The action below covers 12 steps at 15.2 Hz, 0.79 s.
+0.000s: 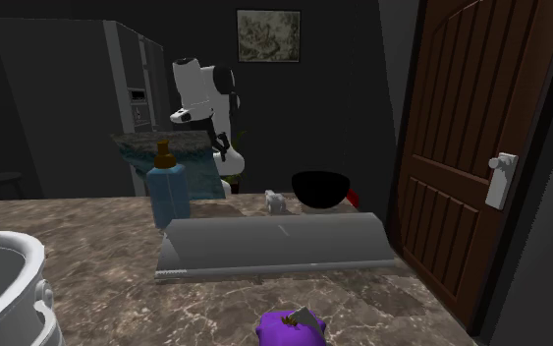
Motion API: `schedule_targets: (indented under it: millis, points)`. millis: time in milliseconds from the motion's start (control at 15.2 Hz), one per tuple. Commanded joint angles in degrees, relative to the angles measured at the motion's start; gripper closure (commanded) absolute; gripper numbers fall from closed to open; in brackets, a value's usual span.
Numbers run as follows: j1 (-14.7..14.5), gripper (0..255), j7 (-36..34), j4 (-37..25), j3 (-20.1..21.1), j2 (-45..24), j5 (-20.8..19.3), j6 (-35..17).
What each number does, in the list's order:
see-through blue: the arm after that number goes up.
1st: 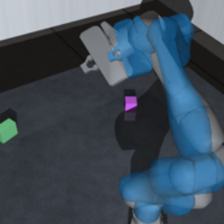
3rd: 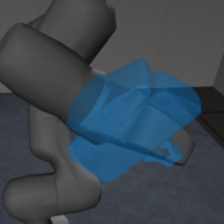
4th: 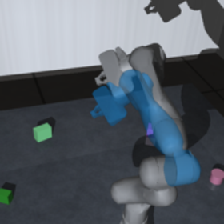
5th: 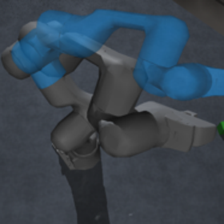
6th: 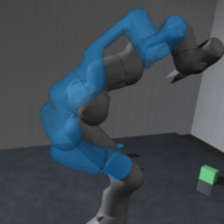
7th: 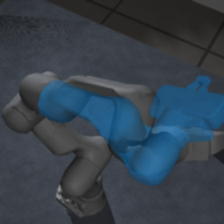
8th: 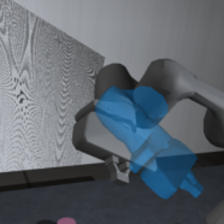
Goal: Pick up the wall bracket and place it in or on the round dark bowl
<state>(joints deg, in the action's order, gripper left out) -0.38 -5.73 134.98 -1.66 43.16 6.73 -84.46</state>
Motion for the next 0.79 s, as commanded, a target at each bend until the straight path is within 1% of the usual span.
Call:
schedule_targets:
  millis: [0, 396, 726]
  points:
    - [0.0, 0, 0.0, 0.0, 0.0, 0.0, 0.0, 0.0]
    - [-2.9, 0, -6.4, 0.4, 8.1, -4.6, 3.3, -7.2]
    - [-4.8, 0, -11.9, -1.3, 14.7, -10.6, 4.5, -13.2]
